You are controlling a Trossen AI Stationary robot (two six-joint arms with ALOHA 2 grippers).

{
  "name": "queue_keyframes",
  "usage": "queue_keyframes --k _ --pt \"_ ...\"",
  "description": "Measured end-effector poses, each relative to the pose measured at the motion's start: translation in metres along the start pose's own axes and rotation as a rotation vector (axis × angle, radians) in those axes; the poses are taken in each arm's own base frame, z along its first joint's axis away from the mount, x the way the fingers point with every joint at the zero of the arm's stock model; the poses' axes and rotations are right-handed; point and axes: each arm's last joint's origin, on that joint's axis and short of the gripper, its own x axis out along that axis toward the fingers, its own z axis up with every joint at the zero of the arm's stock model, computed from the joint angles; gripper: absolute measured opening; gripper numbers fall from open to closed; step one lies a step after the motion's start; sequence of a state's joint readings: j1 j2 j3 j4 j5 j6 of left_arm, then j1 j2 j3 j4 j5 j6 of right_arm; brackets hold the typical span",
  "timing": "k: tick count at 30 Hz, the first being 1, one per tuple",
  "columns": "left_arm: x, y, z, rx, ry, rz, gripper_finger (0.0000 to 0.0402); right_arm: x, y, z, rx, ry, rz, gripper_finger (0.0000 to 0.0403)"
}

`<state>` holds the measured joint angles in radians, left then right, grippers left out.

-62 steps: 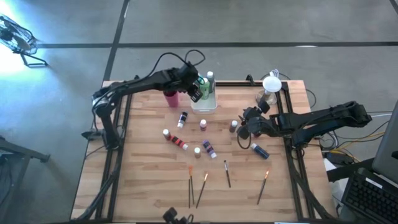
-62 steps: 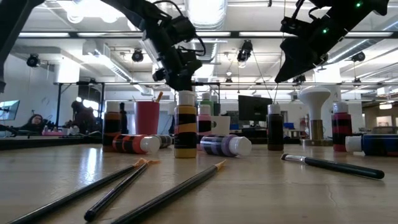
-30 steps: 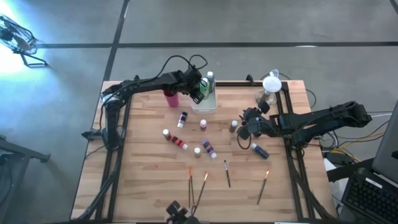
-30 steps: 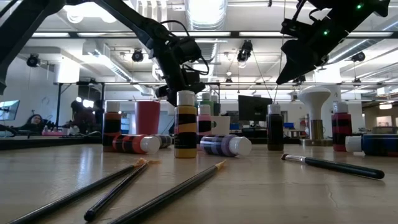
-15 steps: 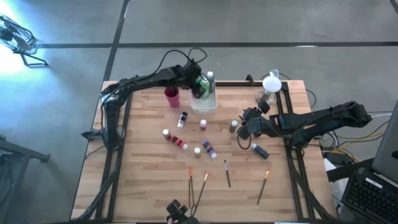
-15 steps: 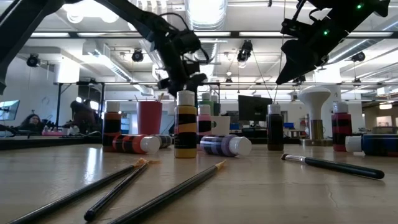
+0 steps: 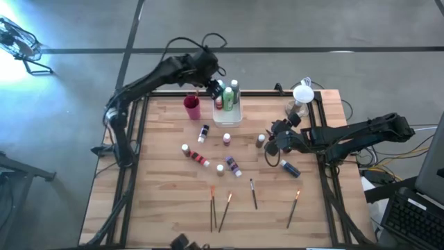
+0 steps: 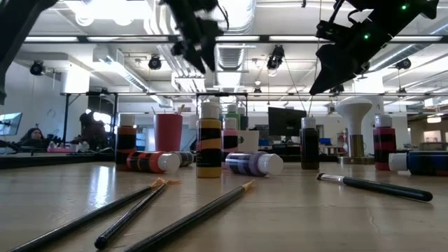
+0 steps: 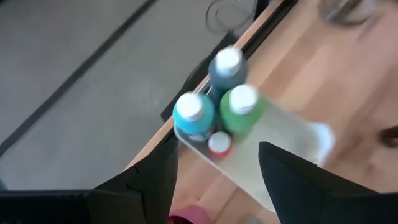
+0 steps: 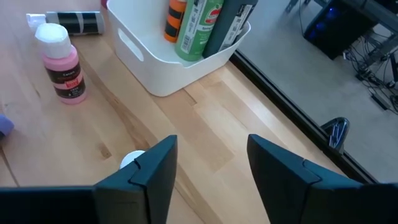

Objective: Pick & Place Paint Supplies
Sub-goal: Put the silver paint brush into the pink cup

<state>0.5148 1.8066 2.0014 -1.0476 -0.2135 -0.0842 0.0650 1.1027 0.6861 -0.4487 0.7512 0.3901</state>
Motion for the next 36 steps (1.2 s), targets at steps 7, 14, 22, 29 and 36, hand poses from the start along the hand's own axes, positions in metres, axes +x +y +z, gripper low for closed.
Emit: queue_keyframes --k 7,14,22,29,36 --pt "-0.075 -0.020 -0.012 0.038 -0.153 0.036 0.0227 0.000 0.001 0.002 0.009 -0.014 0.007 0.0193" --pt "-0.123 -0.045 -0.051 0.064 -0.246 0.077 0.0227 0.000 0.002 0.006 0.013 -0.050 0.020 0.0173" --pt "-0.122 -0.064 -0.119 0.063 -0.329 -0.034 0.0227 -0.001 0.007 0.018 0.036 -0.137 0.085 0.0152" --pt "-0.099 -0.074 -0.181 0.048 -0.437 -0.163 0.0227 -0.003 0.011 0.026 0.079 -0.194 0.177 0.0134" --pt "-0.075 -0.073 -0.231 0.016 -0.523 -0.245 0.0227 -0.007 0.011 0.036 0.094 -0.229 0.187 0.0120"
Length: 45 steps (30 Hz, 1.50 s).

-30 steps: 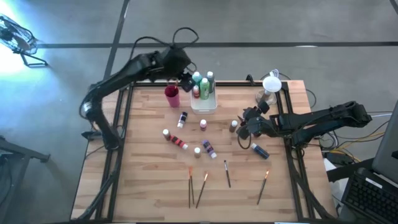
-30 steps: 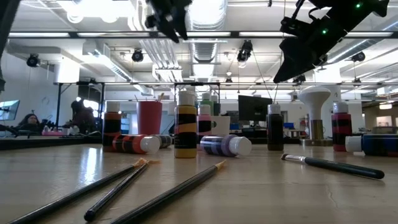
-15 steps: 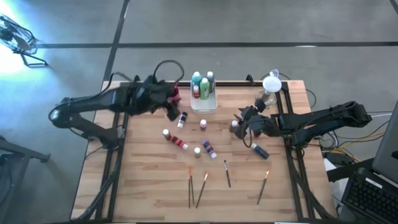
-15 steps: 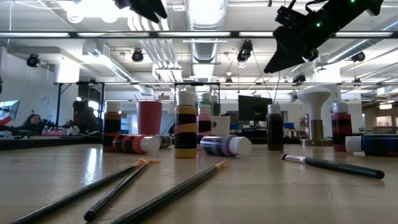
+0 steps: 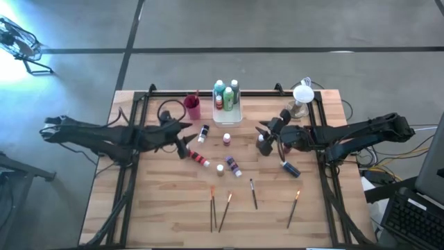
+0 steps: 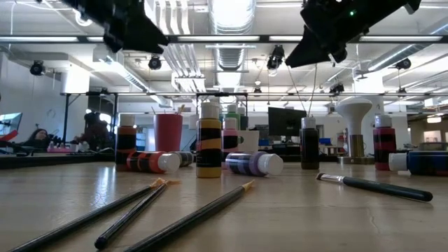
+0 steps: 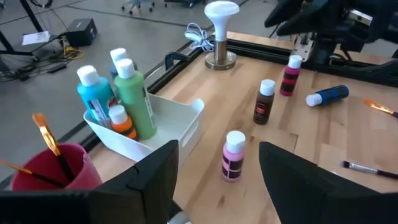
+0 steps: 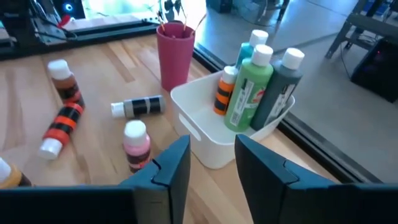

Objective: Pick & Place Paint Supplies
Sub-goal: Put the silver paint brush into the pink cup

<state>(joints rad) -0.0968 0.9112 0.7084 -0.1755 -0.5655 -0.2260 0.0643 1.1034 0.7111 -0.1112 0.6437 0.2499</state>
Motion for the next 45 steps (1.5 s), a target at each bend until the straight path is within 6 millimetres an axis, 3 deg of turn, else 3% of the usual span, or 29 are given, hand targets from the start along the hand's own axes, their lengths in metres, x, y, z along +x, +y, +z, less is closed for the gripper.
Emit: queue_keyframes --k 9,14,23,29,37,45 --pt "-0.004 0.010 -0.038 -0.083 -0.068 -0.040 0.0227 -0.006 0.003 0.021 -0.010 -0.013 0.078 0.0114" --pt "-0.010 0.010 -0.036 -0.112 -0.107 -0.145 0.0227 -0.012 0.001 0.027 -0.003 0.086 0.086 0.0130" --pt "-0.010 0.007 -0.037 -0.072 -0.083 -0.239 0.0227 -0.028 -0.007 0.016 0.060 0.441 0.162 0.0162" --pt "-0.009 0.007 -0.037 -0.077 -0.083 -0.238 0.0227 -0.024 -0.001 0.014 0.088 0.467 0.231 0.0179" --pt "-0.008 0.007 -0.038 -0.079 -0.078 -0.236 0.0227 -0.004 0.027 0.008 0.044 0.558 0.360 0.0183" --pt "-0.006 0.006 -0.039 -0.075 -0.067 -0.234 0.0227 0.017 0.059 0.020 -0.084 0.599 0.370 0.0166"
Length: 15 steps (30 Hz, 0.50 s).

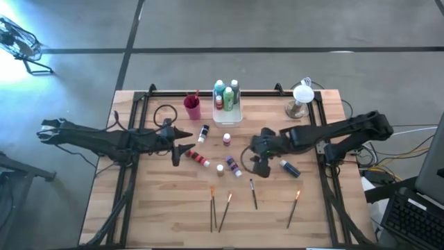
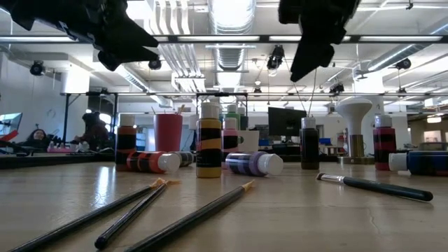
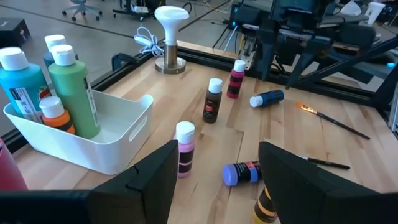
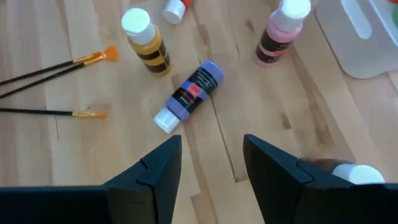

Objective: Pick & Place Paint Supplies
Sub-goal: Put the silver paint brush into the pink cup

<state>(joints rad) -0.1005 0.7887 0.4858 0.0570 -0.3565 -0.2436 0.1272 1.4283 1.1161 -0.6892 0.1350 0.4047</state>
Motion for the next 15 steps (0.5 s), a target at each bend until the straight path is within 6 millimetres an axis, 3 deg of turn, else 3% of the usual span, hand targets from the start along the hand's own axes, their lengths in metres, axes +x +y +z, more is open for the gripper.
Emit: queue_keyframes --k 4,9,15 --pt "0.001 0.000 -0.001 -0.012 0.010 0.003 0.0227 0.006 0.009 0.004 0.133 0.113 -0.013 0.0164" --pt "0.002 0.000 -0.002 -0.015 0.014 0.004 0.0227 0.004 0.030 -0.014 0.285 0.259 -0.060 0.0179" --pt "0.002 0.000 -0.002 -0.013 0.017 0.004 0.0227 0.015 0.048 -0.034 0.473 0.186 -0.072 0.0194"
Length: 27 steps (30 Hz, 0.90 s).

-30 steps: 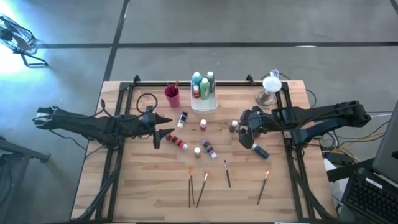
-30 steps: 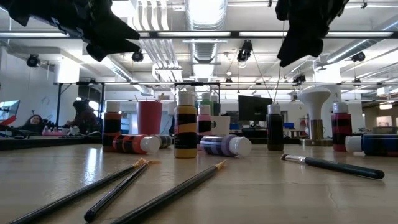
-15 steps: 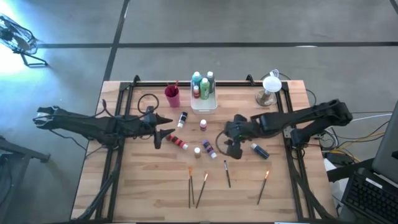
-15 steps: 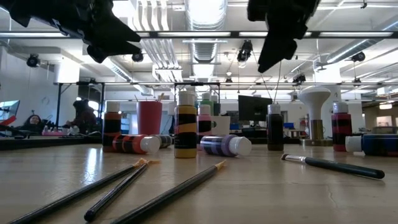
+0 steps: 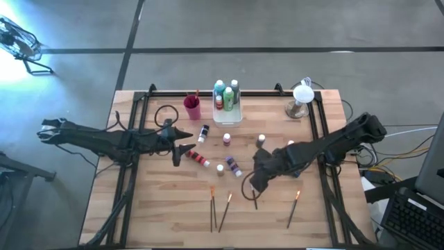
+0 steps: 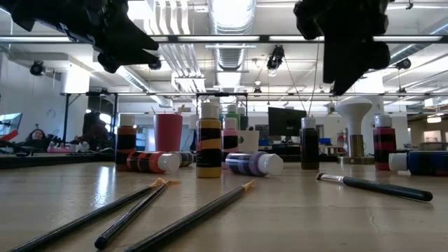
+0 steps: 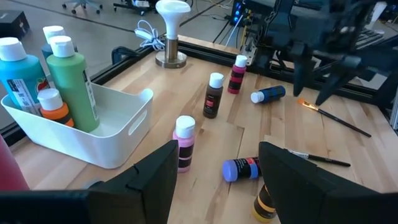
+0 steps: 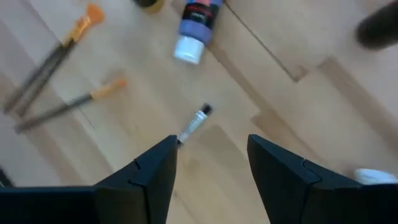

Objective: Pick & Place Paint Supplies
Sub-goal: Put the silver paint brush into the pink cup

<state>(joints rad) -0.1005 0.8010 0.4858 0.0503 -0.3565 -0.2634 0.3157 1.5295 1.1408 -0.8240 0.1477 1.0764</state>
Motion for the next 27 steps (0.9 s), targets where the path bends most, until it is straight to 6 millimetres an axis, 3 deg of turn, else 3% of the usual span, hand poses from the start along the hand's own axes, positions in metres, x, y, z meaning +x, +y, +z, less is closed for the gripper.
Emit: queue_keyframes --k 5,12,27 --pt "0.000 0.000 0.000 -0.020 0.002 0.000 0.0227 0.032 -0.004 -0.003 0.089 -0.026 0.031 0.0191" --pt "0.003 -0.001 -0.003 -0.042 0.021 0.006 0.0227 0.072 0.000 -0.009 0.088 0.028 0.025 0.0181" --pt "0.006 -0.001 -0.005 -0.038 0.035 0.010 0.0227 0.111 0.012 -0.012 0.038 0.033 -0.076 0.0201"
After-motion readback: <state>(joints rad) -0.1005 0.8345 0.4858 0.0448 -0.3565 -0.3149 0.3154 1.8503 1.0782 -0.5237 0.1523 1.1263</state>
